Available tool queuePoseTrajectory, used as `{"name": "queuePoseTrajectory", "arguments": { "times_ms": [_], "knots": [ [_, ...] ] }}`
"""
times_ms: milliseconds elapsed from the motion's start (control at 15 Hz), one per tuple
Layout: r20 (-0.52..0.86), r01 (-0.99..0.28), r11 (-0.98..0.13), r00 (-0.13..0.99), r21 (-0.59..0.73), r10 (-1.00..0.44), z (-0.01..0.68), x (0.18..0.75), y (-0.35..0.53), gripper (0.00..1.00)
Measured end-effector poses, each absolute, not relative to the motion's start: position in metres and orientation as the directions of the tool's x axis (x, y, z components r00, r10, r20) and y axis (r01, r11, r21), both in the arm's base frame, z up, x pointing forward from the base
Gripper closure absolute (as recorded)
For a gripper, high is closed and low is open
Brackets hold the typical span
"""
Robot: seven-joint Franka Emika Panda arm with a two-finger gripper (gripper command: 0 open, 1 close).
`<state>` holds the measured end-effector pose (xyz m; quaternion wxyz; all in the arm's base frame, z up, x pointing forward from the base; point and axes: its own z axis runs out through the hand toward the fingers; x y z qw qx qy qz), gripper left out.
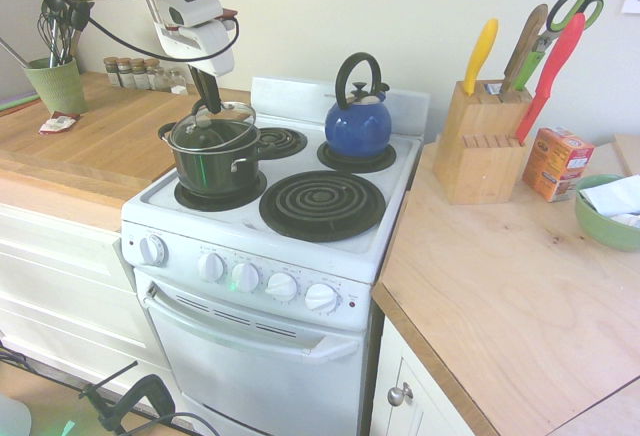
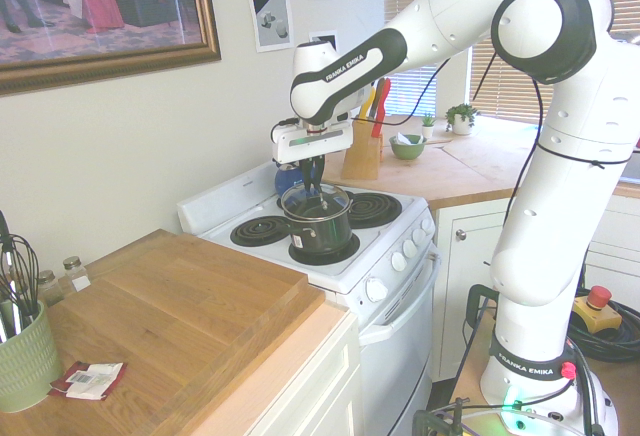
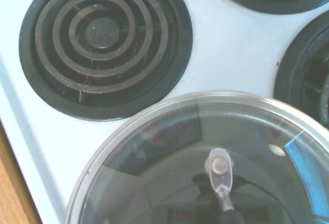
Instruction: Cover the lid of the pot
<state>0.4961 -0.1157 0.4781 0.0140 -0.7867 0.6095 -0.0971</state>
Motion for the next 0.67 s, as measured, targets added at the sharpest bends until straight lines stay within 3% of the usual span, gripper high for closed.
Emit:
{"name": "queuePoseTrajectory", "arguments": {
  "times_ms": [667],
  "knots": [
    [0.141, -0.949, -0.279, 0.26, -0.143, -0.955, 0.488, 0.489, -0.1, 1.0]
  ]
}}
